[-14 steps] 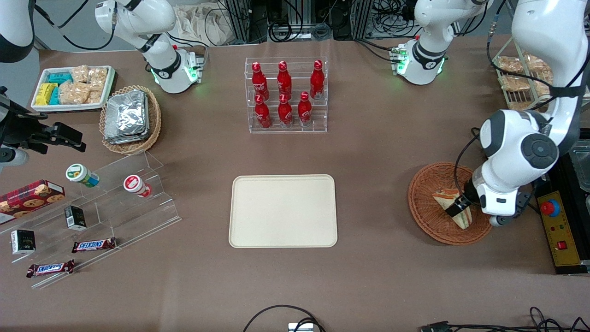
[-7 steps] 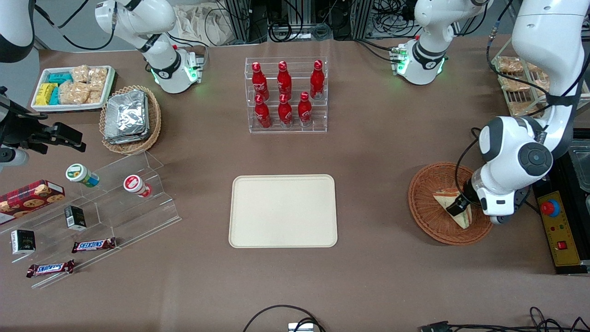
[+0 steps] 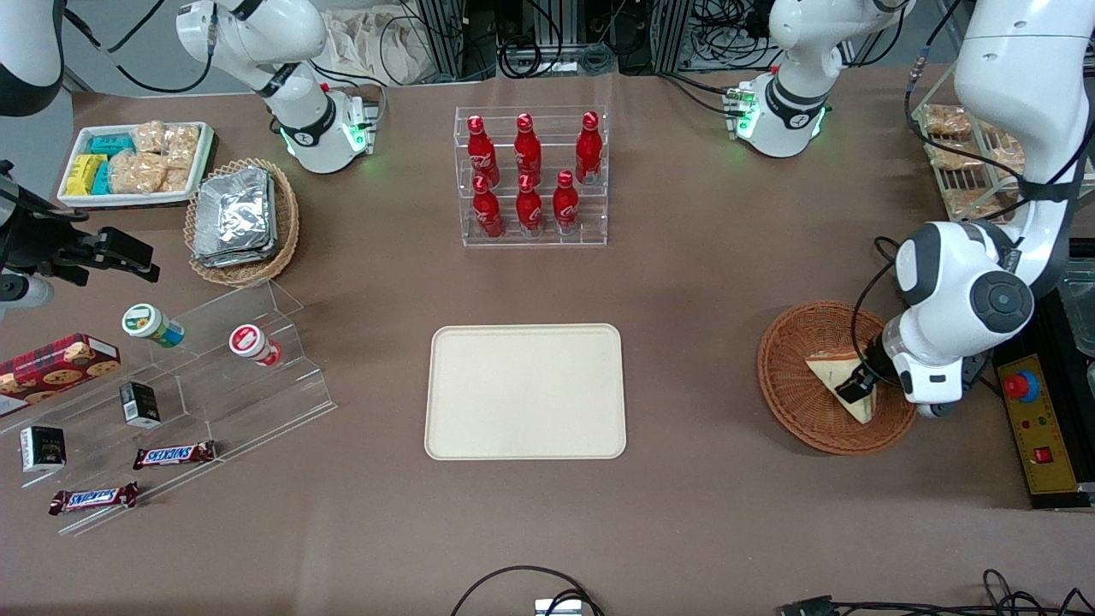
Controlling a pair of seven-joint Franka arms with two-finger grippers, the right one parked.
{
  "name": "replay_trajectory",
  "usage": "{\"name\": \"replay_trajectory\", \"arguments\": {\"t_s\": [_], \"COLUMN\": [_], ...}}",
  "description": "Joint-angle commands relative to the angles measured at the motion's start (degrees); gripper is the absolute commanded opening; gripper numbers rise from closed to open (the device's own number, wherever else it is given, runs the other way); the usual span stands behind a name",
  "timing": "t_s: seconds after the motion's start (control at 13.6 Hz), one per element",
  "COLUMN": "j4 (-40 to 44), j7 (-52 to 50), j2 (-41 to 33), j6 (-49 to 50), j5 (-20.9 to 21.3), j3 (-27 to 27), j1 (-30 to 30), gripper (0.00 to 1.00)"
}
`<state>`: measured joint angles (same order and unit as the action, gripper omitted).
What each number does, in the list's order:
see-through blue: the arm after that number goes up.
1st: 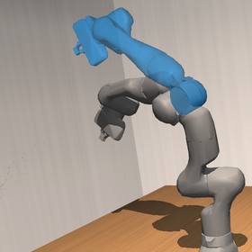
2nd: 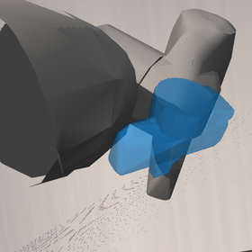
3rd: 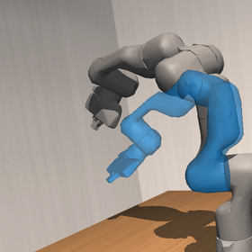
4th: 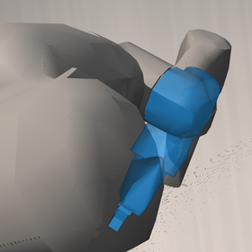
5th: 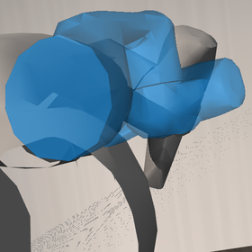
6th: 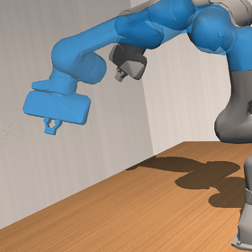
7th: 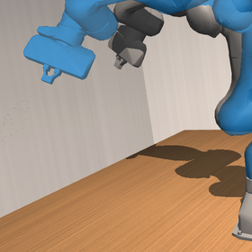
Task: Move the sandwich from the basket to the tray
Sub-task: 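Close the left gripper on the sandwich's wrapped corner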
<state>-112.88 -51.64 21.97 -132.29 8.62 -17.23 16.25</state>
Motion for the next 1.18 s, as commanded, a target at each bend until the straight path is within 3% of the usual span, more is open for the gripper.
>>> {"name": "replay_trajectory", "arguments": {"t_s": [0.0,0.3,0.96,1.03,1.11], "j4": [2.0,4.9,2.4,2.6,2.7], "j7": [1.9,4.2,3.7,3.4,3.6], "j2": [-0.3,0.0,3.1,3.1,3.1], "j6": [1.8,4.2,5.1,5.1,5.2], "j5": [0.2,-0.1,-0.4,-0.4,0.5], "j3": [-0.1,0.1,0.1,0.1,0.2], "j1": [0.2,0.3,0.3,0.3,0.2], "gripper": [1.0,1.0,1.0,0.97,0.53]}}
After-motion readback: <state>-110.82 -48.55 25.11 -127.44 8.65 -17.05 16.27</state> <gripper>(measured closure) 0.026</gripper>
